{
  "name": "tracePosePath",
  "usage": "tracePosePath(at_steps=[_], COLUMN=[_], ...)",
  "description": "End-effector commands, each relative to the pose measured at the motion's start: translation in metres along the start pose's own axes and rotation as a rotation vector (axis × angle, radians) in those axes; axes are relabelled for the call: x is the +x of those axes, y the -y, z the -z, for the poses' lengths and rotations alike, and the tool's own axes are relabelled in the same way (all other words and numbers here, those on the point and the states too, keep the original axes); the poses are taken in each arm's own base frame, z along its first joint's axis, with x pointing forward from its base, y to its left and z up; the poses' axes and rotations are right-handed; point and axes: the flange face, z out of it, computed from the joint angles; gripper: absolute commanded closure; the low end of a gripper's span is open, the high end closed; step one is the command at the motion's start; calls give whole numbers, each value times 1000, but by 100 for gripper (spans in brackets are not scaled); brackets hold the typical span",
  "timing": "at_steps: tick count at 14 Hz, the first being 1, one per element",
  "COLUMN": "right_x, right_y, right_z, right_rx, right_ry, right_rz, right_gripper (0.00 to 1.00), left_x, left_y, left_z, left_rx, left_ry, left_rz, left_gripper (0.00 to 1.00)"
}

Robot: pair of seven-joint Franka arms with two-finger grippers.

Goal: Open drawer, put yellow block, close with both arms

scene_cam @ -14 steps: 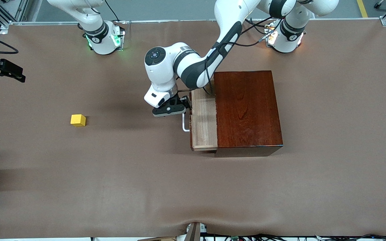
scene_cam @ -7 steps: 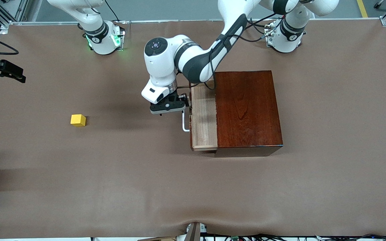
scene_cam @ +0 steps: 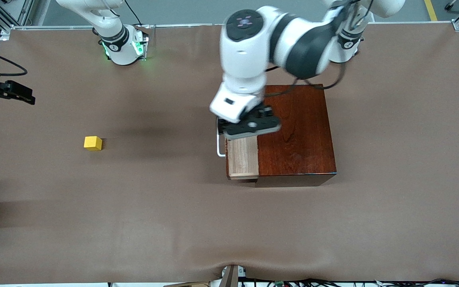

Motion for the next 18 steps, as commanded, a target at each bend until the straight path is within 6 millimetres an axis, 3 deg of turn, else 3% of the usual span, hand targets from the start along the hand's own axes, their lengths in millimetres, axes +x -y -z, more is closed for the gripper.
tracePosePath(at_steps=[1,4,6,8,12,14,15,18], right_x=[17,38,59,68,88,89,89,88], right_y=[-6,-8,-10,-29,-50,-60,-70,-61], right_z=[-18,-33,-61,-84,-141,-173,-191,-235], right_rx=[-20,-16,-17,0,29,97,141,142], right_ry=[32,0,21,54,110,108,105,111], right_rz=[-2,-3,43,50,6,-31,-60,-56], right_gripper=[0,0,0,0,0,0,0,0], left_x=[28,65,86,94,94,82,75,54], left_y=[64,138,188,235,310,337,350,368], left_z=[21,30,30,32,32,35,39,51], left_rx=[28,42,42,35,22,10,3,-16], left_ry=[57,98,121,144,183,201,202,205], left_rz=[-14,-61,-132,-175,-163,-173,-167,-160], left_gripper=[0,0,0,0,0,0,0,0])
